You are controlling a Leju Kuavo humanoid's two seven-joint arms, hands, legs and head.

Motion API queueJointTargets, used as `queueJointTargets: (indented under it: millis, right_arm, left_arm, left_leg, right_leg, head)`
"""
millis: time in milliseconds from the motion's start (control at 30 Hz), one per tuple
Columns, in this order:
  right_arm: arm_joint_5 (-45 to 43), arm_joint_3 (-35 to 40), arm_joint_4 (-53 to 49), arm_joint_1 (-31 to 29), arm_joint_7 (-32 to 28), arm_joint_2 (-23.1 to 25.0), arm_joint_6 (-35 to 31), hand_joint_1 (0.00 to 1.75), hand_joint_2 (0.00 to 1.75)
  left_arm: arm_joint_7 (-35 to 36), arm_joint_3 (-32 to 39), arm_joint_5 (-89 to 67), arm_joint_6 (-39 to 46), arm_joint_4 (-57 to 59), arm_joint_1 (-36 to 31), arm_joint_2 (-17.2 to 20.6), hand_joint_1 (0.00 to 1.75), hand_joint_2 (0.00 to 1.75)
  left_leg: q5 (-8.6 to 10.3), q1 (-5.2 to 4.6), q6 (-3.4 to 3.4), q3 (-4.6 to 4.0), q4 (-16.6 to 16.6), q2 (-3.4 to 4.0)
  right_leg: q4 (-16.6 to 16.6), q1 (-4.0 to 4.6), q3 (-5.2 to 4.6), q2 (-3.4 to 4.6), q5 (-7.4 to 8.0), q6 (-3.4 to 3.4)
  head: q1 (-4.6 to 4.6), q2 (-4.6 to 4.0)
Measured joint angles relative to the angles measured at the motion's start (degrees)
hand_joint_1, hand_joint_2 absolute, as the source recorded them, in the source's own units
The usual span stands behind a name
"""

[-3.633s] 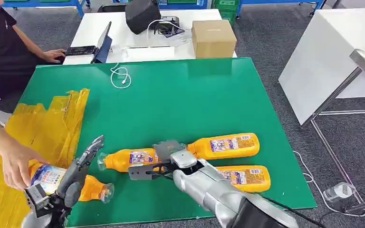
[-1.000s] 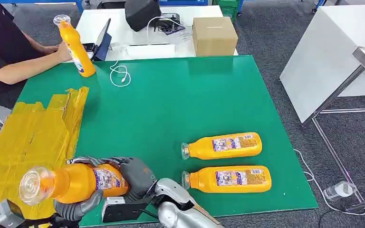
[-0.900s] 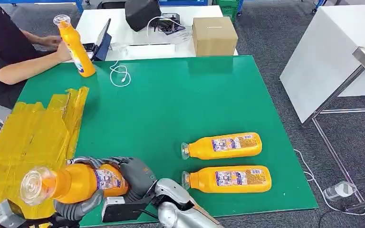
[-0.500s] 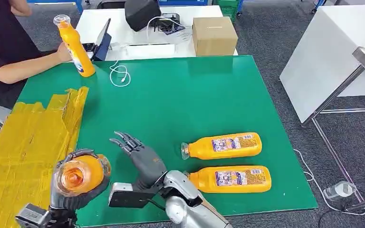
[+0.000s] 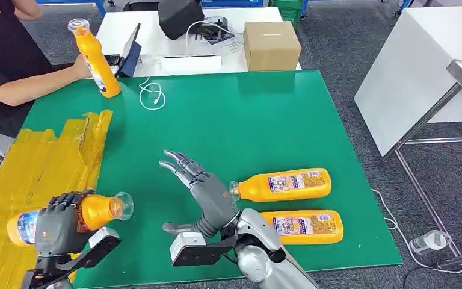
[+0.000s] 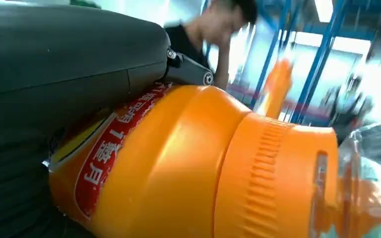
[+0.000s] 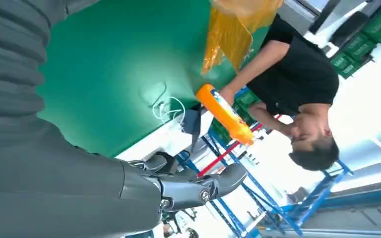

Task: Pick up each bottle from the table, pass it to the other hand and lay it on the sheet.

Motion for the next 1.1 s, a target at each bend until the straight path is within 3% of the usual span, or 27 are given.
queueJointTargets:
  millis: [100,133,200,233,433,700,933,1100]
  right_arm:
    - [-0.5,0.0,-0.6,0.0,-0.2,-0.4,0.1,0.00,1.75]
    - [-0.7,0.0,-0.8,-0.1,-0.3,-0.6,0.1,0.00,1.75]
    - [-0.9,0.0,-1.2,-0.1,-0.3,-0.8,0.1,0.00,1.75]
    - [-0.9,0.0,-1.3,-0.2,-0.4,-1.0,0.1,0.00,1.75]
    - [3.2,0.1,-3.0,-0.9,-0.2,-2.7,-1.1,0.00,1.75]
    - [2.8,-0.6,-4.5,-1.1,0.1,-6.9,0.7,0.00,1.75]
    - [-0.7,-2.0,-5.5,0.2,-1.9,-11.8,4.8,0.00,1.75]
    - [0.1,-3.3,-7.7,3.5,-2.6,-16.4,5.2,0.00,1.75]
  left_arm:
    - [0.8,0.1,-0.9,-2.1,5.0,-1.3,1.6,1.75,1.75]
    - [1.2,0.0,-1.6,-3.1,6.7,-1.9,2.1,0.00,1.75]
    - [2.1,-0.1,-3.1,-4.4,9.9,-2.7,3.3,0.00,1.75]
    - [2.5,-0.2,-3.7,-4.9,11.3,-3.2,3.7,0.00,0.00]
    - [4.2,-0.1,-1.7,-9.8,18.0,-6.4,6.7,0.00,0.00]
    - [-0.7,1.2,8.8,-18.5,16.8,-5.2,9.3,0.00,0.00]
    - [-6.9,5.3,21.2,-28.3,10.9,-1.3,9.2,0.00,0.00]
    - [-10.2,10.2,29.5,-35.5,5.3,1.8,6.6,0.00,0.00]
  left_leg:
    - [0.00,0.00,0.00,0.00,0.0,0.00]
    - [0.00,0.00,0.00,-0.01,0.0,0.00]
    - [0.00,-0.01,0.00,-0.01,0.0,0.00]
    - [0.00,-0.01,0.00,-0.01,0.0,0.00]
    - [0.00,-0.01,-0.01,0.29,0.0,-0.11]
    - [0.01,-0.01,-0.01,0.64,-0.1,-0.12]
    - [0.01,-0.01,-0.01,0.64,0.0,-0.05]
    - [0.00,-0.01,0.00,0.31,0.0,-0.06]
  right_leg:
    - [0.0,-0.03,0.00,0.01,0.00,0.00]
    - [0.0,-0.02,0.00,0.00,0.00,0.00]
    - [0.0,-0.04,0.01,0.01,0.00,0.00]
    - [0.0,-0.05,0.01,0.00,0.00,0.00]
    - [0.0,-0.03,0.36,-0.06,-0.03,-0.02]
    - [0.0,-0.01,0.72,-0.09,-0.03,-0.03]
    - [0.0,0.02,0.67,-0.07,-0.03,-0.03]
    - [0.0,-0.02,0.37,-0.07,-0.02,-0.02]
  head:
    - [0.00,0.00]
    - [0.00,0.00]
    - [-0.02,0.00]
    - [0.00,0.00]
    - [-0.02,0.00]
    - [-0.02,0.00]
    - [0.00,0.00]
    - [0.00,0.00]
